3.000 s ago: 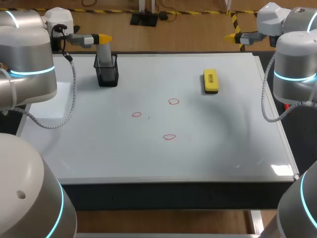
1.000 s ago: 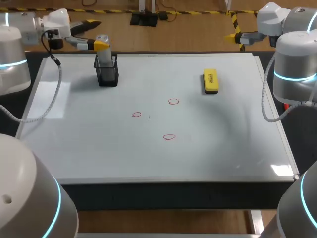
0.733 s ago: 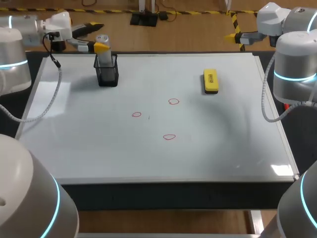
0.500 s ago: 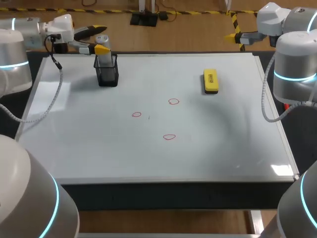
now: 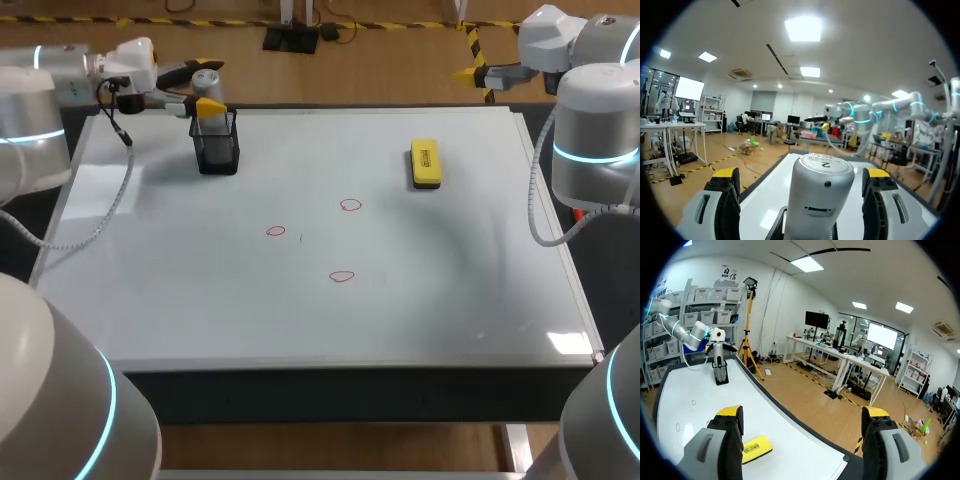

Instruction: Pick up the inspection probe, press it on each red-marked spot on the whiteboard one by one, put down the probe, pick up the eraser, and wipe off all the red marks.

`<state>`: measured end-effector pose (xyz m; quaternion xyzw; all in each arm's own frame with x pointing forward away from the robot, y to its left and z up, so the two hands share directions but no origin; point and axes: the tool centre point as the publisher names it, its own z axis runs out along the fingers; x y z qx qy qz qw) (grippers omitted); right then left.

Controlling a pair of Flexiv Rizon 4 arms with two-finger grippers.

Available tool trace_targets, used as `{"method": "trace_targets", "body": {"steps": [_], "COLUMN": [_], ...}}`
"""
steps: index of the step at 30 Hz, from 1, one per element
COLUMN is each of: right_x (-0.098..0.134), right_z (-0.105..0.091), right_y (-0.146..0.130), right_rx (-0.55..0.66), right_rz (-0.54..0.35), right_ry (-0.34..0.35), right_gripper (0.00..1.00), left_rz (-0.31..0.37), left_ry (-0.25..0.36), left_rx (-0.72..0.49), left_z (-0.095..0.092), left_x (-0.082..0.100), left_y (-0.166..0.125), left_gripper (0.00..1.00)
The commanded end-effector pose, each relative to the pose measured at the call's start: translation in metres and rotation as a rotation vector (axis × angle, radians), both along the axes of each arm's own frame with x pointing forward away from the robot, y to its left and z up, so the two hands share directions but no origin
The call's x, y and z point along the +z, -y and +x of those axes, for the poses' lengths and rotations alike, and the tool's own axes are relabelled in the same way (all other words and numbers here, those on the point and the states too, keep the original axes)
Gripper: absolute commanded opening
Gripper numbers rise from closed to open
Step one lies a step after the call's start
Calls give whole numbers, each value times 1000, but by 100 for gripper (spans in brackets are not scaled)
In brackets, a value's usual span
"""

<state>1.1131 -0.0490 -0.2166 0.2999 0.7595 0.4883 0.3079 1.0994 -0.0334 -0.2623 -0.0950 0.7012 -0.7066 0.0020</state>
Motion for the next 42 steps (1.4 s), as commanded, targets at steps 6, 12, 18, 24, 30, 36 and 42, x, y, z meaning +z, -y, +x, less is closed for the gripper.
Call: {"method": "trace_targets", "body": {"steps": [6,12,18,24,30,36,42], "right_x": [0,0,0,0,0,0,0], "right_z": [1,1,1,1,1,1,1], "right_y": [1,1,1,1,1,1,1], "right_rx": [2,2,2,2,2,2,2], "right_rz": [0,0,0,0,0,0,0], "right_ry": [-2,-2,-2,-2,-2,-2,-2], "right_gripper": [100,100,100,100,100,100,100], "left_rz": [-7,-13,-16,-20,-22,-31,-45], "left_ry": [-1,-5,-7,6,13,20,41], "left_rx": [-1,0,-1,-4,-8,-24,-42], "left_z": [-2,-4,-5,-5,-8,-12,-17], "left_x": [-5,-9,-11,-10,-10,-9,-2], "left_y": [-2,-1,-1,-2,-2,-3,-2], "left_gripper": [100,100,100,92,39,0,0]}}
